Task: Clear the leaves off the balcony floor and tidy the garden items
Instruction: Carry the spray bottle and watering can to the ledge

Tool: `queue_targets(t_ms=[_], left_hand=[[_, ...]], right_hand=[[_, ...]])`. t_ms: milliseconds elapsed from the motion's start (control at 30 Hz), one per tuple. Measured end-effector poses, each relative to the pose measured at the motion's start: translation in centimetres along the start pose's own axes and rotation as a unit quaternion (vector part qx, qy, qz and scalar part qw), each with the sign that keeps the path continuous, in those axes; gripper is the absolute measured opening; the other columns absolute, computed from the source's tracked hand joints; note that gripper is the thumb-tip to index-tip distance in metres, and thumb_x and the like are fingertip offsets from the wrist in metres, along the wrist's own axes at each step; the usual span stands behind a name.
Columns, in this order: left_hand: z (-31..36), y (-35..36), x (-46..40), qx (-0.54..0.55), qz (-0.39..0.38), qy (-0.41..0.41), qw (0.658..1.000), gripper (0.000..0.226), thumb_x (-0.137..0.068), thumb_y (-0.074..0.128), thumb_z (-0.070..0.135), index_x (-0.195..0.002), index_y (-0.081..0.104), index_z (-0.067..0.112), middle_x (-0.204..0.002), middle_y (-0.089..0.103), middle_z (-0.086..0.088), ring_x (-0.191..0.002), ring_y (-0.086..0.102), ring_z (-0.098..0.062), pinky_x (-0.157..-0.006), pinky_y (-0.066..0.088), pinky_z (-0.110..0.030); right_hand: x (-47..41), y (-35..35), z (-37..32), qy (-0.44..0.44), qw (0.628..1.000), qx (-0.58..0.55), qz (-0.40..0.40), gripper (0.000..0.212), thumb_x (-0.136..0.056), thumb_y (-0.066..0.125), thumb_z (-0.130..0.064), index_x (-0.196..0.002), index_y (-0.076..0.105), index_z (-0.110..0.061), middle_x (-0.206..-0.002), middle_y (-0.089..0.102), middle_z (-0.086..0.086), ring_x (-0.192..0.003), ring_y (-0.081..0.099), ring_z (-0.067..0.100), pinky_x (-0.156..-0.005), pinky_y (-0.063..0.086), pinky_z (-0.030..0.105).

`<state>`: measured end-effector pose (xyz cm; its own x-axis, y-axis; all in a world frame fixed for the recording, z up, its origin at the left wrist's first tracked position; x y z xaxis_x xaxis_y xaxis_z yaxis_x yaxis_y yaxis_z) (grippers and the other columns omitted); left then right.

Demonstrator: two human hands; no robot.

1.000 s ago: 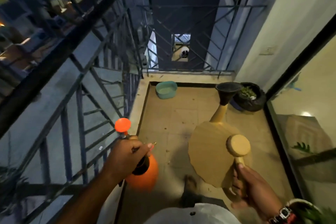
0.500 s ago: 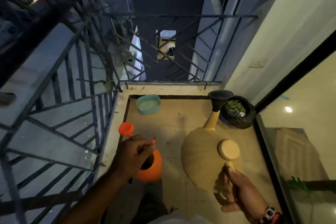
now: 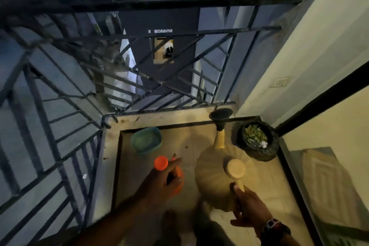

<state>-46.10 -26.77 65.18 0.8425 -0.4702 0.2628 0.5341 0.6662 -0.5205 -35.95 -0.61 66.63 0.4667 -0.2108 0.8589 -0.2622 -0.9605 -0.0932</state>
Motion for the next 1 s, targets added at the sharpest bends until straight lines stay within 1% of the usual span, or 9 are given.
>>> queue_targets(t_ms=[133, 233, 333, 467, 567, 700, 767, 933, 1000], left_hand=[[-4.4, 0.5, -8.5, -0.027, -0.015, -0.01, 0.999, 0.055, -0.089, 0.052, 0.052, -0.136, 0.024, 0.062, -0.138, 0.046, 0.014, -0.115, 0.046, 0.006, -0.094, 0.03, 0.0], [-7.7, 2.0, -14.8, -0.031, -0.007, -0.06, 0.998, 0.062, -0.093, 0.055, 0.045, -0.132, 0.016, 0.074, -0.15, 0.024, 0.023, -0.133, 0.033, 0.003, -0.104, 0.023, -0.007], [-11.3, 3.7, -20.8, -0.034, 0.017, -0.09, 0.995, 0.063, -0.095, 0.056, 0.039, -0.14, 0.015, 0.056, -0.147, 0.031, 0.015, -0.132, 0.036, -0.002, -0.105, 0.029, -0.015], [-16.8, 5.9, -28.3, 0.029, 0.015, -0.108, 0.994, 0.061, -0.092, 0.052, 0.047, -0.134, 0.017, 0.073, -0.142, 0.039, 0.011, -0.121, 0.054, -0.012, -0.094, 0.049, -0.025], [-21.0, 7.3, -33.3, 0.012, 0.048, -0.112, 0.992, 0.058, -0.085, 0.049, 0.055, -0.123, 0.016, 0.084, -0.127, 0.053, 0.011, -0.113, 0.058, -0.011, -0.094, 0.049, -0.026], [-25.0, 9.3, -38.6, -0.007, 0.046, -0.132, 0.99, 0.057, -0.094, 0.056, 0.039, -0.141, 0.026, 0.053, -0.131, 0.052, 0.008, -0.118, 0.054, -0.013, -0.098, 0.046, -0.03], [-26.6, 9.8, -41.0, -0.017, 0.055, -0.126, 0.99, 0.058, -0.093, 0.058, 0.034, -0.146, 0.032, 0.039, -0.12, 0.056, 0.002, -0.105, 0.055, -0.015, -0.094, 0.046, -0.032], [-32.3, 12.0, -44.6, 0.026, 0.04, -0.143, 0.989, 0.059, -0.082, 0.055, 0.047, -0.136, 0.036, 0.059, -0.101, 0.058, -0.001, -0.093, 0.06, -0.026, -0.093, 0.05, -0.048], [-32.7, 12.1, -45.8, 0.012, 0.046, -0.139, 0.989, 0.059, -0.084, 0.056, 0.038, -0.141, 0.044, 0.04, -0.1, 0.063, -0.005, -0.096, 0.063, -0.023, -0.09, 0.052, -0.04]], right_hand=[[-7.7, 0.4, -5.2, 0.023, 0.999, 0.021, -0.011, 0.011, -0.099, 0.048, -0.035, -0.093, 0.049, -0.025, -0.09, 0.053, 0.003, -0.076, 0.054, 0.023, -0.054, 0.054, 0.039], [-15.9, 0.1, -7.8, 0.067, 0.998, 0.019, -0.004, 0.018, -0.098, 0.051, -0.034, -0.083, 0.05, -0.023, -0.086, 0.048, 0.014, -0.079, 0.05, 0.03, -0.07, 0.053, 0.048], [-23.7, 0.4, -8.1, 0.087, 0.996, 0.016, -0.003, 0.017, -0.097, 0.053, -0.035, -0.089, 0.055, -0.02, -0.088, 0.052, 0.017, -0.084, 0.053, 0.035, -0.082, 0.054, 0.056], [-35.5, 1.3, -7.0, 0.068, 0.997, 0.029, -0.006, 0.017, -0.098, 0.051, -0.033, -0.108, 0.053, -0.018, -0.088, 0.058, 0.005, -0.072, 0.059, 0.022, -0.054, 0.054, 0.036], [-43.5, 2.4, -6.1, 0.061, 0.997, 0.043, -0.011, 0.017, -0.098, 0.05, -0.03, -0.108, 0.053, -0.017, -0.079, 0.058, 0.0, -0.061, 0.057, 0.016, -0.048, 0.049, 0.029], [-51.8, 4.4, -6.0, 0.061, 0.996, 0.052, -0.025, 0.024, -0.098, 0.052, -0.035, -0.106, 0.054, -0.013, -0.084, 0.055, 0.007, -0.071, 0.055, 0.02, -0.062, 0.06, 0.04], [-54.8, 5.4, -6.3, 0.071, 0.997, 0.013, -0.02, 0.022, -0.097, 0.052, -0.038, -0.097, 0.055, -0.016, -0.091, 0.054, 0.012, -0.076, 0.056, 0.024, -0.059, 0.06, 0.041], [-60.5, 7.0, -5.2, 0.074, 0.997, -0.027, 0.006, 0.02, -0.097, 0.052, -0.04, -0.087, 0.052, -0.023, -0.088, 0.05, 0.012, -0.087, 0.052, 0.031, -0.074, 0.058, 0.051], [-62.6, 7.3, -4.4, 0.081, 0.996, -0.037, 0.012, 0.023, -0.096, 0.052, -0.041, -0.091, 0.053, -0.019, -0.089, 0.05, 0.012, -0.089, 0.052, 0.031, -0.075, 0.058, 0.051]])
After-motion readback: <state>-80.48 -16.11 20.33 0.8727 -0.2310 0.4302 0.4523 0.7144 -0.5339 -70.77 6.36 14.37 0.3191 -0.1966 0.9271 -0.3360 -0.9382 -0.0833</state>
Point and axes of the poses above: each hand's wrist, its own x-axis away from the middle knuckle, its own y-axis out of the palm, z = x × y, the point moved 1 cm from there along -x, towards the middle knuckle
